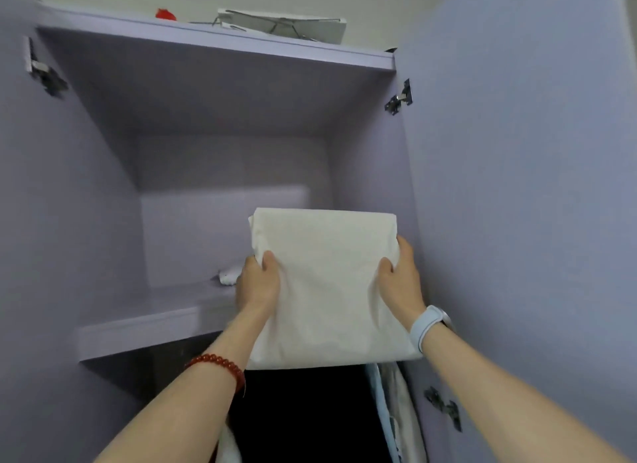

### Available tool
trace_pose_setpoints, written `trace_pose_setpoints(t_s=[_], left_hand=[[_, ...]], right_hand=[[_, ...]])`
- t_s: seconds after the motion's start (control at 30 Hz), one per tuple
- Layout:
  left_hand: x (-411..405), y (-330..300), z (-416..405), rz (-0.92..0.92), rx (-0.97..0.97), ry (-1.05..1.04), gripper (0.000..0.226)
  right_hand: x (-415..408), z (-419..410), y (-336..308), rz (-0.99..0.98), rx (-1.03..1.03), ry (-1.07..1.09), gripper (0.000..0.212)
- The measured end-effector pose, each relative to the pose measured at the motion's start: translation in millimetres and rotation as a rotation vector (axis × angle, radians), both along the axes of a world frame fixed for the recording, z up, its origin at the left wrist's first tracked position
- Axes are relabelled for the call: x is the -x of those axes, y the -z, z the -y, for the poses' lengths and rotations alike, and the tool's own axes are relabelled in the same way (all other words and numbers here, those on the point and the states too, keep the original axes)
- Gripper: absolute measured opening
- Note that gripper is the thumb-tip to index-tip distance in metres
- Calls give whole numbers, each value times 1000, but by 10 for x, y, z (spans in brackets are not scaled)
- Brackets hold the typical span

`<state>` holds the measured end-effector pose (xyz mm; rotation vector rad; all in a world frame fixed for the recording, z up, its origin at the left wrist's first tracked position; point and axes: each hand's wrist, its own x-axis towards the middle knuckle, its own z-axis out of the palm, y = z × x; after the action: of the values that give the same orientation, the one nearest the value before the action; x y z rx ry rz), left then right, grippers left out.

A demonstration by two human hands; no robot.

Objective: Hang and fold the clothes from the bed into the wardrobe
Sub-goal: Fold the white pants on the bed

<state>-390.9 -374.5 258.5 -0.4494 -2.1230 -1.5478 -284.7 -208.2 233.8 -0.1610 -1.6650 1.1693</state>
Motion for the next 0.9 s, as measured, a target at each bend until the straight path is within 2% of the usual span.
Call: trace_pose_setpoints(t_s=[0.2,0.37,0.63,0.7,0.8,0.83,0.9], left_hand=[[1324,-534,27,-153,-45,-163,45],[2507,-913,-1,-171,-66,-232,46],[4204,-1047,-223,19,63,-294,48],[4510,-977,-313,87,188,-248,49],[4791,-844,-410,264,639,-286,63],[4813,-857,-427,253,762,-358,67],[4843,-903,-499,47,903,-442,63]], right_hand=[[1505,-99,-567,-129,-118,-94,49],[2864,-213,-995,-118,-181,-150,50],[4732,-478,-1194,88,-165,-188,44],[5078,-637,-1162,280,-183,-123,42],[5354,-783,-1083,735,-341,53,43],[5378,-778,-1091,804,-414,103,43],[5428,-691,-1127,720,-638,205,42]])
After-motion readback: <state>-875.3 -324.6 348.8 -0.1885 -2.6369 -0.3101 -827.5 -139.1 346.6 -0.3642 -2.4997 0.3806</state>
